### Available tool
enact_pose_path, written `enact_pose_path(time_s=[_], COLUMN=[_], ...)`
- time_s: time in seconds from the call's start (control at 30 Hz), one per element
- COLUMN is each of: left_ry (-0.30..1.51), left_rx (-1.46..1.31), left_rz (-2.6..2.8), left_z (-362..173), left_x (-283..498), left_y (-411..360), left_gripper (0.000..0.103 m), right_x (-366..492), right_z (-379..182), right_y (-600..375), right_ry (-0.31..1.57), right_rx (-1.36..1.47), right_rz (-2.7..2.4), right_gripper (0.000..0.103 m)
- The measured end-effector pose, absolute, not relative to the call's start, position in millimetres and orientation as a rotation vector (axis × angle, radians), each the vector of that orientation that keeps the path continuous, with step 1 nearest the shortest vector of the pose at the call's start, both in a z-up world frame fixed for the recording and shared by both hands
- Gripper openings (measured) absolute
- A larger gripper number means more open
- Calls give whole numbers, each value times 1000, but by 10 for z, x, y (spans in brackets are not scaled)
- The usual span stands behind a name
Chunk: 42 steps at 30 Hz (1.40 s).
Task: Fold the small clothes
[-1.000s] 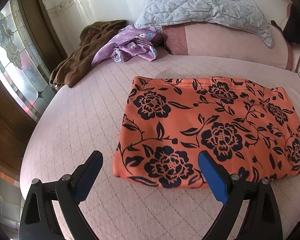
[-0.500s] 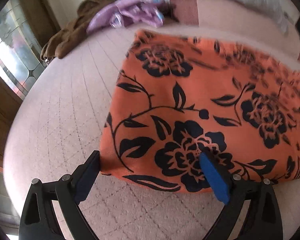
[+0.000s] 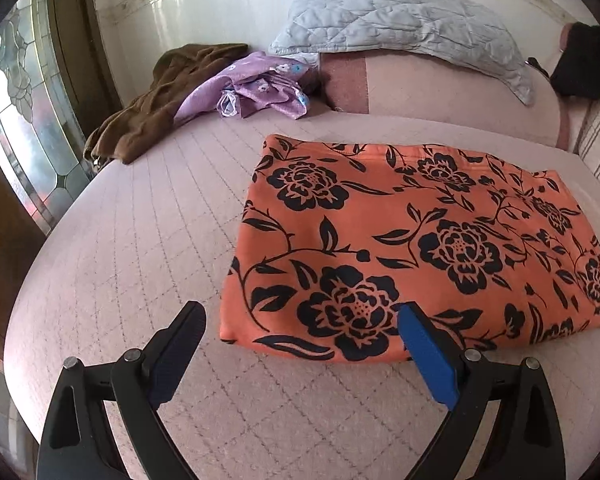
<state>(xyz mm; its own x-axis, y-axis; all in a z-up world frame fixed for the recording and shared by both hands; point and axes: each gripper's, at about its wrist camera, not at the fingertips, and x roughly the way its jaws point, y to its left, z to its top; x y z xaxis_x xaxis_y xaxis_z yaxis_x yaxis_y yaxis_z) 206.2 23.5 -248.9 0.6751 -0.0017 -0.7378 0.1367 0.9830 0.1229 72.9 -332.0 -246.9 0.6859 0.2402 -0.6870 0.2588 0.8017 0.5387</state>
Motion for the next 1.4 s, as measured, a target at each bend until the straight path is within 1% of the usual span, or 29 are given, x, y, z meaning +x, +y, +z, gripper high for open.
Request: enact_pose_path(time_s=[0.13,0.23,0.3,0.33,0.37,0.47,0.6,0.67,0.7,0.73,0.77,0.8,0.83,0.93,1.03,1.1,1.2,1.27,1.3,1.33,1.4], left_ry=[819,822,838,845,857,912,902,900,911,936,948,945,930,870,888,902,937,986,982,971,947], left_rx=[170,156,163,161,153,100,128,120,116,105,86,69,62,67,35,49,69,74,61,62,101], left_rz=[-47,-22,30,53,81,117,124,134,135,133,130,130,135,188,215,222,237,242,245,249,264], left_z=[-2465,-2461,-2477,-2497,-2529,-2627,-2658,-2675,-2688,-2722,-2734,-2715,-2687,-2569,-2575,-2610,-2681,-2783,-2786,-2774,-2751], left_x=[2085,2232,2406,2466,2546,2696,2754,2805,2853,2896,2914,2912,2906,2855,2852,2854,2860,2899,2909,2911,2913], left_y=[376,437,494,532,586,711,685,686,689,708,727,760,780,831,909,912,918,937,954,956,933], left_gripper=[97,97,97,97,97,97,97,97,98,98,98,98,97,97,97,97,97,97,97,97,97], right_x=[600,727,923,1079,1209,1742,2453,2798,2987,3105,3180,3219,3252,3271,3348,3482,3827,4124,4280,4446,4519], right_z=[-2573,-2537,-2477,-2425,-2389,-2352,-2477,-2625,-2799,-2961,-3072,-3085,-3013,-2627,-2361,-2286,-2421,-2653,-2795,-2945,-2921], right_y=[-3487,-3423,-3327,-3278,-3269,-3380,-3739,-3861,-3933,-3991,-4035,-4049,-4001,-3495,-2725,-2123,-1386,-977,-834,-721,-740], right_ry=[839,827,841,847,847,864,893,931,987,1036,1056,1047,1046,965,954,973,1046,1126,1174,1201,1134], right_rx=[779,763,705,653,621,545,585,564,567,565,559,542,522,429,447,383,422,430,440,436,490], right_rz=[-18,-2,-11,-32,-43,-90,-156,-200,-227,-260,-290,-330,-348,-205,88,226,383,411,409,350,294], right_gripper=[63,63,58,49,45,45,45,45,45,39,31,31,34,34,34,34,34,34,35,33,33])
